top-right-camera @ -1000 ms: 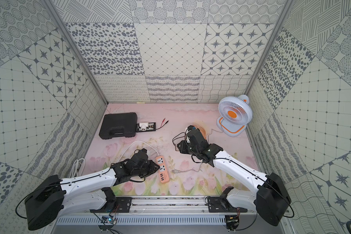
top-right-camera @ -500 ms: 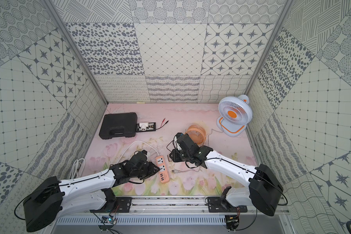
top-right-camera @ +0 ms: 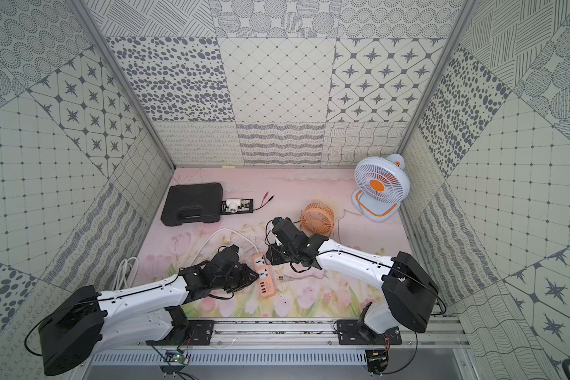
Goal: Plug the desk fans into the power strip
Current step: Insert the plug into the socket.
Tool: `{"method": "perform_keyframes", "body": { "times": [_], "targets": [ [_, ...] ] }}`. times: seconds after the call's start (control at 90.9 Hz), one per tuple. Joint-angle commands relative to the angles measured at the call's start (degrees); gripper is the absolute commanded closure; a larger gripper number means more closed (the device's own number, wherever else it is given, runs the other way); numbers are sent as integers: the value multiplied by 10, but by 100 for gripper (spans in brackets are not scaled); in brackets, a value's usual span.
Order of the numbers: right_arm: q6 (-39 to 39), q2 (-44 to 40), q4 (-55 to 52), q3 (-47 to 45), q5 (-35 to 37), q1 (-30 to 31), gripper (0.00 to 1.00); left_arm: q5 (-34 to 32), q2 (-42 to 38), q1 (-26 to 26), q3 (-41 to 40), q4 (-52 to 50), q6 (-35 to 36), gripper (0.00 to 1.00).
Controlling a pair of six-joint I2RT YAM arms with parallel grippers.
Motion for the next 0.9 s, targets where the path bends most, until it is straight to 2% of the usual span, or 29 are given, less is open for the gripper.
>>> {"method": "perform_keyframes", "body": {
  "times": [0.0,0.286,0.891],
  "targets": [
    [-18,14,15,21,11,3,100,0,2,4,3,21,1,77],
    [-47,38,16,31,38,12,100,-9,2,4,0,21,3,78],
    [-59,47,24,45,61,24,100,-20,22,4,-1,29,-2,80]
  ]
}}
